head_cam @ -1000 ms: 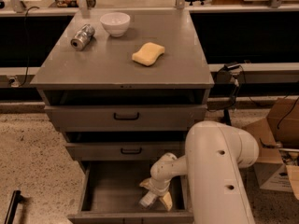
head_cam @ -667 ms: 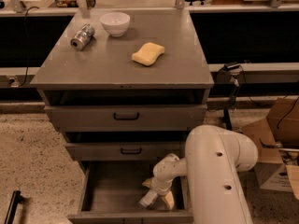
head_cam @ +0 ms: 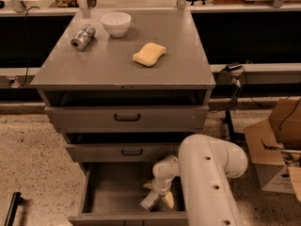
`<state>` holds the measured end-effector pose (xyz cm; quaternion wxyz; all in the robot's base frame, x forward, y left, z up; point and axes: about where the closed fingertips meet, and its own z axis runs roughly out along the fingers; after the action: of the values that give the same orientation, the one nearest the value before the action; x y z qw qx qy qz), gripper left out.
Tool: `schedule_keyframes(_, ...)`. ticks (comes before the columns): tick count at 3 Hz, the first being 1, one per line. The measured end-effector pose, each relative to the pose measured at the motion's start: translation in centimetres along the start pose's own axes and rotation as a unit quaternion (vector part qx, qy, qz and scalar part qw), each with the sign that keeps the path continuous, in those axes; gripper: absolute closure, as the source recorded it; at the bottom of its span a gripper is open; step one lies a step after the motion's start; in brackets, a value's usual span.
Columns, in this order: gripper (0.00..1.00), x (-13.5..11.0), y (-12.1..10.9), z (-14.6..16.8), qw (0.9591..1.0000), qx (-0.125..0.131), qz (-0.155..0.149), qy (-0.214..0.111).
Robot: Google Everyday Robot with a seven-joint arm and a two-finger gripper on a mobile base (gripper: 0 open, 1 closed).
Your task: Pick blue plastic bottle from bottom drawer and place on counter
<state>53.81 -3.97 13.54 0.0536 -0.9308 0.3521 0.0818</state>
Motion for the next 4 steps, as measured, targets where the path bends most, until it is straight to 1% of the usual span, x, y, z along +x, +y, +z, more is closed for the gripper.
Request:
schedule_keyframes(1, 0.19, 0.6, -0.8, 1.1, 1.0000, -0.001, 0.002, -0.004)
schedule_keyframes(2, 0.41, 0.2, -1.1, 1.7, 0.9999, 0.001, -0.002, -0.012)
schedule_keyframes(3, 0.66, -0.3, -0.6, 2.3, 0.9995, 0.007, 0.007, -0.030)
schedule_keyframes(4, 0.87, -0.7, -0.9, 0.5, 0.9995, 0.023, 0.003, -0.022)
